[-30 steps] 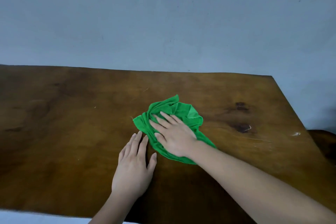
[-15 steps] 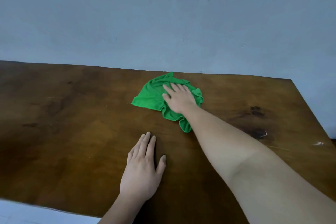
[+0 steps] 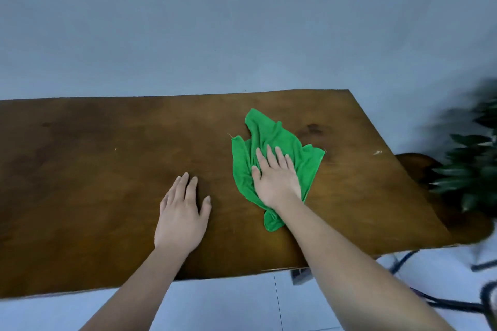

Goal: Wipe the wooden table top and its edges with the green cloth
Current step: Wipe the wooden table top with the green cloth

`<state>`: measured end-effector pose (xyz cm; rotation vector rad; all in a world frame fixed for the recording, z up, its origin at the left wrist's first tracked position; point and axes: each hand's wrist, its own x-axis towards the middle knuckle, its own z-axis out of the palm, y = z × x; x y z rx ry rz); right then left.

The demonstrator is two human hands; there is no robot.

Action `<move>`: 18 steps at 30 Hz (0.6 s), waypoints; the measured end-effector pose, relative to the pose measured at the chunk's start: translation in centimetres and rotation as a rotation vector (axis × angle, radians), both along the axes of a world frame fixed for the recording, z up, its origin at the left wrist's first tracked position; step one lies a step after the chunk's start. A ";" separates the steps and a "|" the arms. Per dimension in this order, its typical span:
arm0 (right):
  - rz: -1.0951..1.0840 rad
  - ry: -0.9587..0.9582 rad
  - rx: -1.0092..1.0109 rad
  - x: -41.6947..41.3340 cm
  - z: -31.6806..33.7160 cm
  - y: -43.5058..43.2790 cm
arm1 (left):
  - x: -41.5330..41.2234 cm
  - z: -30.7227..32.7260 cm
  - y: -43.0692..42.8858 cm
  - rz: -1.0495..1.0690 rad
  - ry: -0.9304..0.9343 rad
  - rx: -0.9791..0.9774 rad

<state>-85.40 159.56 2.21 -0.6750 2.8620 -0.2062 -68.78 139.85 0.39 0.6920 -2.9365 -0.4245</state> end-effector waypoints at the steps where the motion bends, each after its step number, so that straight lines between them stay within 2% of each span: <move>1: 0.023 0.005 -0.011 2.2 -0.2 -0.2 | 0.1 0.0 0.0 -0.010 0.006 0.001; 5: 0.164 0.012 -0.024 9.2 -0.8 0.2 | 0.6 0.1 0.2 -0.050 0.031 0.014; 9: 0.232 0.032 -0.043 11.4 -0.8 3.6 | 1.5 0.6 1.4 -0.096 0.046 0.030; 18: -0.062 0.079 -0.004 6.0 -0.8 18.4 | 1.8 0.9 6.0 -0.185 0.047 0.015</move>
